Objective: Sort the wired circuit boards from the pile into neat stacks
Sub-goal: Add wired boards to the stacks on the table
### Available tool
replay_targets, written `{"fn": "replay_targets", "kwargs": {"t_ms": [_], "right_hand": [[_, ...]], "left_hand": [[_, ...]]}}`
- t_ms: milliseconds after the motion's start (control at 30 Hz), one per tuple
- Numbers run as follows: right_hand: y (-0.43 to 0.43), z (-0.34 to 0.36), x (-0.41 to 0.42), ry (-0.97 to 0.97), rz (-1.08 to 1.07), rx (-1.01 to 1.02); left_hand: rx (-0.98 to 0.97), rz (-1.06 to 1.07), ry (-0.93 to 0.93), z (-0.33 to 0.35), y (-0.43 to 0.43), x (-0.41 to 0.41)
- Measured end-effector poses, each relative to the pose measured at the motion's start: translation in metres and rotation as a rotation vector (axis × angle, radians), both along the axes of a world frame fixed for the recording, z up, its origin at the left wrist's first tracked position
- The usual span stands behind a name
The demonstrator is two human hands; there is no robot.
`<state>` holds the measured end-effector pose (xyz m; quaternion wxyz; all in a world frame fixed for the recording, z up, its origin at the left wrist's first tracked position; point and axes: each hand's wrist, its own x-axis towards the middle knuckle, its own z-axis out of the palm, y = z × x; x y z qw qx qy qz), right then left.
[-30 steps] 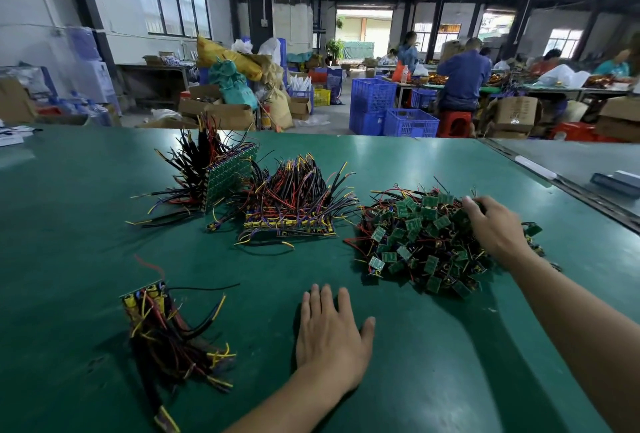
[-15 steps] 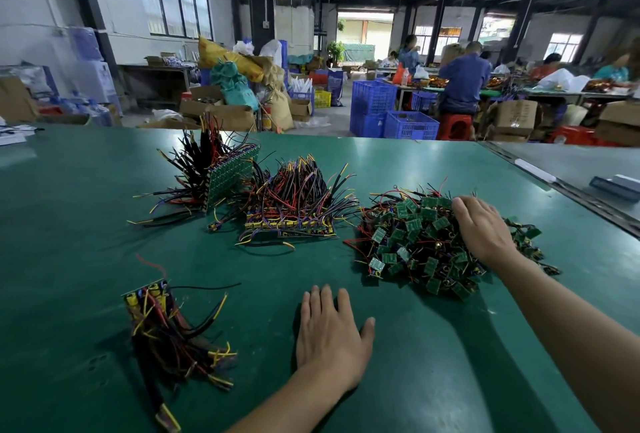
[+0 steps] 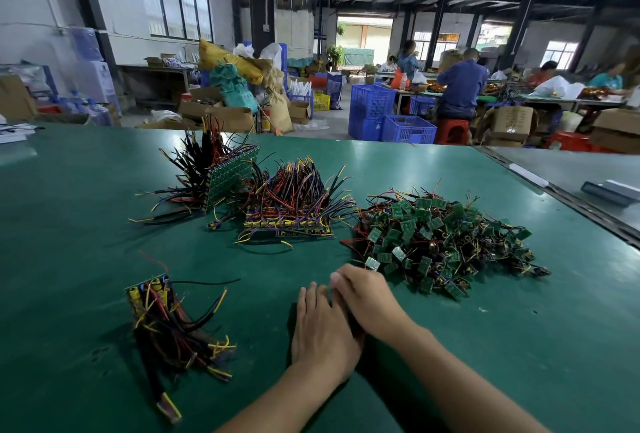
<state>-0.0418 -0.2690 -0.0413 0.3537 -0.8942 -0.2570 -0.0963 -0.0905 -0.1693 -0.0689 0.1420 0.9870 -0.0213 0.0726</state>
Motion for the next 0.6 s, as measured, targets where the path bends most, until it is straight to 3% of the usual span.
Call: {"fn": "replay_targets", "kwargs": {"t_ms": [200, 467, 600], "right_hand": [[-0.004, -0.012, 0.006, 0.229, -0.318, 0.311], [-0.008, -0.02, 0.007, 0.242, -0.251, 0.336], [-0.008, -0.018, 0.004, 0.349, -0.182, 0.488]], "left_hand": [[0.001, -0.02, -0.141, -0.002, 0.003, -0.005], [0.099, -0.048, -0.121, 0.014, 0.014, -0.004], [0.197, -0.01, -0.219, 0.057, 0.057, 0.005]]}}
